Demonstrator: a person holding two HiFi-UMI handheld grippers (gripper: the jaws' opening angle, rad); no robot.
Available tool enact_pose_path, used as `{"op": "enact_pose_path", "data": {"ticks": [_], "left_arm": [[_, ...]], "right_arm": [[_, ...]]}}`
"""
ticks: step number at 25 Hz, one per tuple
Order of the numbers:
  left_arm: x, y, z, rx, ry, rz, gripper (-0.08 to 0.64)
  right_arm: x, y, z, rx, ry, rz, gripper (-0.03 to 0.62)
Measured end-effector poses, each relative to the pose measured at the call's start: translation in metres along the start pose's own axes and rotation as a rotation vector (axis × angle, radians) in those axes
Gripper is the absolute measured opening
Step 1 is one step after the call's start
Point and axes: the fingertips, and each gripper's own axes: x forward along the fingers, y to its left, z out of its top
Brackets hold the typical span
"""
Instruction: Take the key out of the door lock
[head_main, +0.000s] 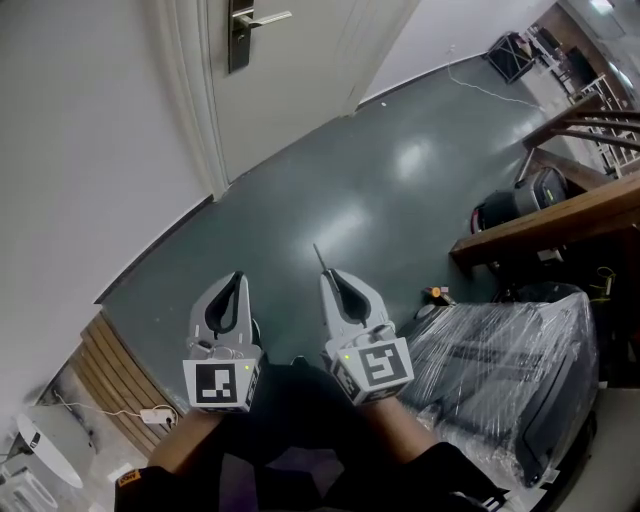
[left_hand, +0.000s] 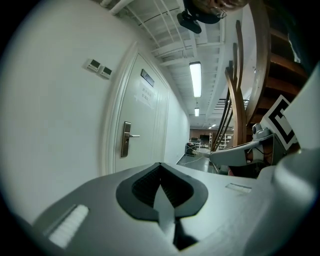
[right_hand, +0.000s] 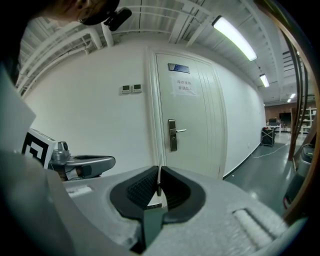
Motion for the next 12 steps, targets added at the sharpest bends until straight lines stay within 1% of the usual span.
{"op": "enact_pose_path", "data": {"ticks": [3,8,12], "left_arm": [[-0.017,-0.033,-0.005,0.006,0.0,0.005,0.018],[-0.049,-0.088,-0.023,0.012,0.03,0.009,0.018],[-0.071,-0.113,-0.038,0.021,0.053,0.042,0.018]], "right_arm": [[-0.036,-0.005,-0.01,-0.006,-0.009,0.013,0.015],[-0.09,-0.016,-0.032,-0.004,-0.02,0.032,0.015],[-0.121,-0.023,-0.05,0.005,-0.018,0.041,0.015]]}}
